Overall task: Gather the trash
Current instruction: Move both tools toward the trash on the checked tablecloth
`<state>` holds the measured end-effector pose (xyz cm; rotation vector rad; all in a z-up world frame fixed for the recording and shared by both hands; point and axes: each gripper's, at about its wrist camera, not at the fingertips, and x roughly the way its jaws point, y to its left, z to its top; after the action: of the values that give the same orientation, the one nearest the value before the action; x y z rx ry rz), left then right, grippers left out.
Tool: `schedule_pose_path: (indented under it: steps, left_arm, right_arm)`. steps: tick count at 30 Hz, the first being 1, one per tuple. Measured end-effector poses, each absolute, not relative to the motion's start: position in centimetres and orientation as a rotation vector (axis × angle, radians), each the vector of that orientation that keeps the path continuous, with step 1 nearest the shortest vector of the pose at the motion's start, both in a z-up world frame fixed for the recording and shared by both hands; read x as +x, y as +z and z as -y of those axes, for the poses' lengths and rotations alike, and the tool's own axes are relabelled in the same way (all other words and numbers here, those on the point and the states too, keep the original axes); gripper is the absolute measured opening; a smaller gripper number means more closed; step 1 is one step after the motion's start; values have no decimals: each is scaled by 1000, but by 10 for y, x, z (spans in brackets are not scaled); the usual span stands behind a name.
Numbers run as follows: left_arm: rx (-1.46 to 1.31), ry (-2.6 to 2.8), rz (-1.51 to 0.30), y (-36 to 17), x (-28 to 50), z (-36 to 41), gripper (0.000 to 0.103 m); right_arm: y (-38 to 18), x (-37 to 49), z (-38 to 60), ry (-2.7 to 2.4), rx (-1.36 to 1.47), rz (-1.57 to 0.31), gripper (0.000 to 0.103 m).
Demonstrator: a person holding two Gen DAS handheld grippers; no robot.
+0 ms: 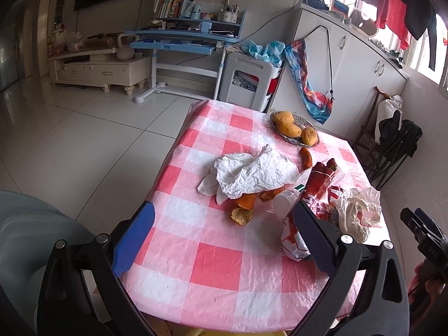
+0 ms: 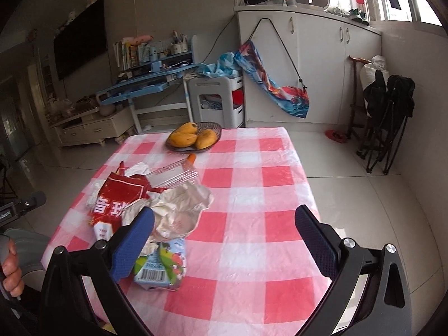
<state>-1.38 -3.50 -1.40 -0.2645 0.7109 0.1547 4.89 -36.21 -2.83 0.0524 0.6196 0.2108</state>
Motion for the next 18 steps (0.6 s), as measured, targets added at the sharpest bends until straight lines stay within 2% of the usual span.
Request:
schedule_pose_path:
  steps: [18]
  left_arm:
    - [-216, 173, -705, -20, -2, 38, 96]
  right_arm:
    - [-38, 45, 354, 286, 69, -625, 97]
